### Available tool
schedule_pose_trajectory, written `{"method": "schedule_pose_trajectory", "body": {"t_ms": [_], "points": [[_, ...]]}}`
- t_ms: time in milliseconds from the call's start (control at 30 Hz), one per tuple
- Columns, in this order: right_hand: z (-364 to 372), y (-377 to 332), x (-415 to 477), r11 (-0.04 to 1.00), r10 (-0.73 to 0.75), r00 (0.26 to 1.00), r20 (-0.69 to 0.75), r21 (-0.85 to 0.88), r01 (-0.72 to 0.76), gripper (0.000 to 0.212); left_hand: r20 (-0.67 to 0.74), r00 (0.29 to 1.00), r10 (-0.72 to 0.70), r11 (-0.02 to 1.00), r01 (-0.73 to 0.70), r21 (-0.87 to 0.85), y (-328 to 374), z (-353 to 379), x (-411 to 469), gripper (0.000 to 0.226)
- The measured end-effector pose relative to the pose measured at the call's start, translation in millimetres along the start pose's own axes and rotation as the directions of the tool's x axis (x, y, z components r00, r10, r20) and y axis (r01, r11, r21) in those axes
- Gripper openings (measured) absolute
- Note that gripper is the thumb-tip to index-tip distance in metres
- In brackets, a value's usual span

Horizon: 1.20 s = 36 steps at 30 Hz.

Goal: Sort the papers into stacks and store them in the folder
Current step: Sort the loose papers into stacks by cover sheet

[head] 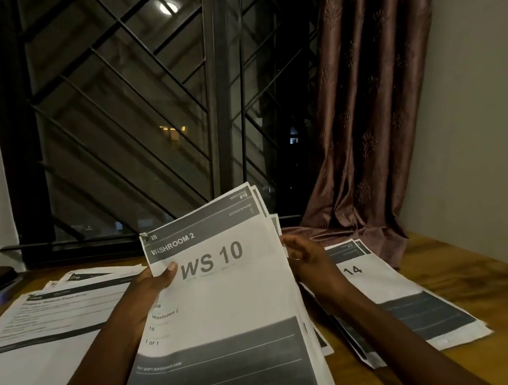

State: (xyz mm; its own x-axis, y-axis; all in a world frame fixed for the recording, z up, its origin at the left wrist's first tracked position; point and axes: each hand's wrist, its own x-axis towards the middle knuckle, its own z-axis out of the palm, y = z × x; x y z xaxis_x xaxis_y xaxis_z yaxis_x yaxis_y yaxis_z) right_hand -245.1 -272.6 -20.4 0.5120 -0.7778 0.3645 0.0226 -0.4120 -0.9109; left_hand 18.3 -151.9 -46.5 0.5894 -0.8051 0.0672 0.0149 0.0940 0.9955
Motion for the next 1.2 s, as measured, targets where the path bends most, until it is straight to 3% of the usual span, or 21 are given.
{"method": "schedule_pose_trajectory", "body": {"t_ms": [167,367,600,733,833,1000,1100,1200], "points": [[-8,-8,0,0.994,-0.089,0.975,-0.202,0.048,0.101,0.015,-0.013,1.000,-0.018,0.999,0.019,0.043,0,-3,-1,0.023],[-16,-8,1,0.986,-0.121,0.953,-0.276,0.078,0.148,0.020,-0.030,0.999,-0.011,0.999,0.013,0.049,4,1,-8,0.023],[-17,-5,2,0.969,-0.172,0.958,-0.228,0.134,0.206,0.033,-0.055,0.998,-0.022,1.000,0.023,0.019,5,2,-12,0.023],[-17,-5,1,0.972,-0.186,0.955,-0.233,0.098,0.214,0.029,-0.047,0.999,-0.013,1.000,0.013,-0.006,7,2,-13,0.027],[-14,-6,-2,0.975,-0.213,0.942,-0.261,0.009,0.223,0.013,-0.033,0.999,-0.021,0.999,0.020,-0.030,8,3,-13,0.028],[-1,-11,-6,0.998,-0.048,0.996,-0.075,0.024,0.050,0.023,-0.012,0.999,-0.032,0.996,0.031,-0.080,12,5,-18,0.037],[1,-7,-5,1.000,-0.019,0.999,-0.044,-0.014,0.018,0.014,0.012,0.999,-0.048,0.989,0.049,-0.140,11,5,-21,0.045],[-3,-4,-2,0.993,0.000,0.998,-0.061,0.122,0.007,0.029,0.053,0.997,-0.059,0.973,0.069,-0.221,11,8,-25,0.044]]}}
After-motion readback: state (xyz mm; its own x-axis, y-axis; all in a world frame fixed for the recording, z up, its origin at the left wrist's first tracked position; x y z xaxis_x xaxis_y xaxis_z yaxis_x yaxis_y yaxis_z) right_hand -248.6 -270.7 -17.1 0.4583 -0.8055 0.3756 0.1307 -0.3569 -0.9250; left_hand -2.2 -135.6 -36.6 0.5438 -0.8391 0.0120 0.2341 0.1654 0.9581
